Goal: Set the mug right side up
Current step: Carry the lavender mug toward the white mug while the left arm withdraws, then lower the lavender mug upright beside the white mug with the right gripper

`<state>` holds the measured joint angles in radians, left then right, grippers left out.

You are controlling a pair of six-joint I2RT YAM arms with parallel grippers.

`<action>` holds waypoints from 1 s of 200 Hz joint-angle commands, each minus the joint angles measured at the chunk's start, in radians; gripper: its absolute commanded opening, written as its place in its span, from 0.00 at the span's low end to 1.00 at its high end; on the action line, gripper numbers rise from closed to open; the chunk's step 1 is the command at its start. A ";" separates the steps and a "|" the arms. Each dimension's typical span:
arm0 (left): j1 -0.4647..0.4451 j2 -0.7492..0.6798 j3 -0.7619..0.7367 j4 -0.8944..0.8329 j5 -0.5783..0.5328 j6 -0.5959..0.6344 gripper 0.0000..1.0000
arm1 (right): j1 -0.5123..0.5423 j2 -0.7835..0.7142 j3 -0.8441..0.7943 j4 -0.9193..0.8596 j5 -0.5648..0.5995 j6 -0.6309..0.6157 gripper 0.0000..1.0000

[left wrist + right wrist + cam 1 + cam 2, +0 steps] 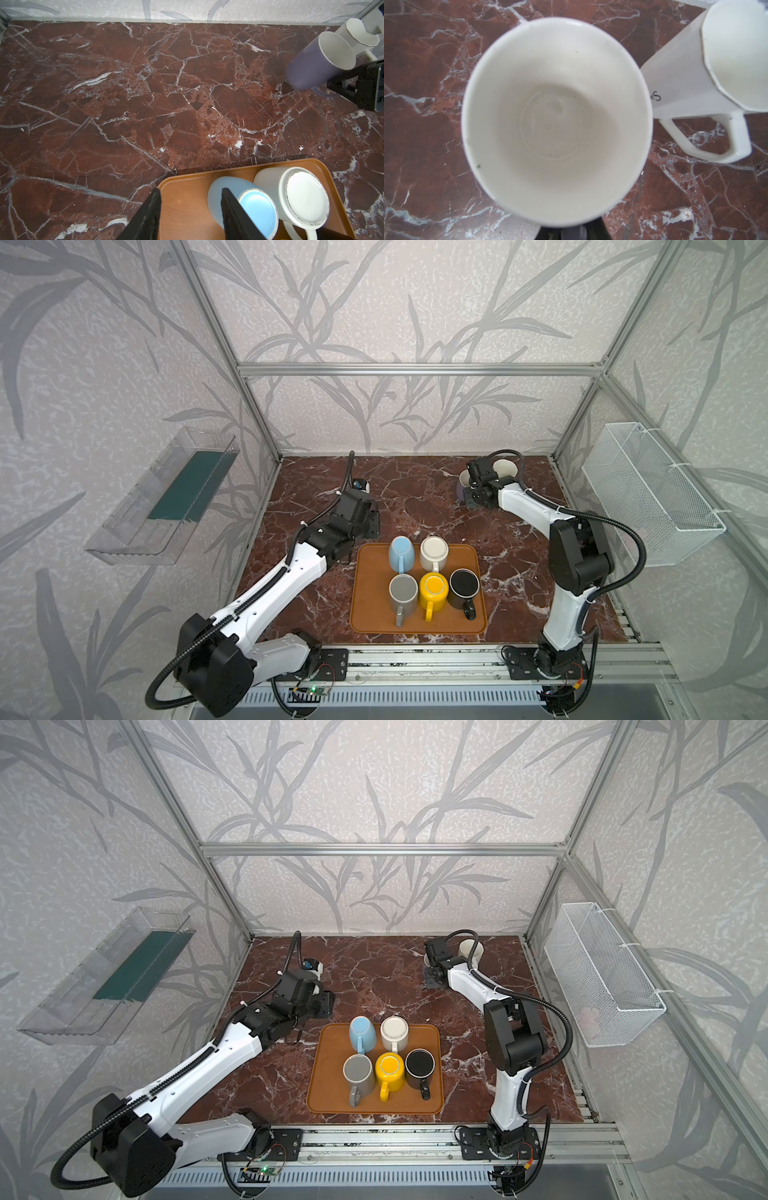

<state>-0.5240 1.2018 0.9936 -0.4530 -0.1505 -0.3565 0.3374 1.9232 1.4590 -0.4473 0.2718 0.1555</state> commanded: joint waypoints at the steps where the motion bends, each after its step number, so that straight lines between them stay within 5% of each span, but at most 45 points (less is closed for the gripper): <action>1: -0.007 -0.019 0.012 -0.027 -0.005 0.017 0.49 | -0.012 0.012 0.068 0.023 0.074 -0.005 0.00; 200: -0.086 0.026 0.068 -0.067 -0.027 0.041 0.49 | -0.066 0.230 0.323 -0.104 0.078 -0.017 0.00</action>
<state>-0.6044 1.2266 1.0313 -0.4877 -0.1566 -0.3359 0.2813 2.1498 1.7241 -0.5564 0.3164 0.1333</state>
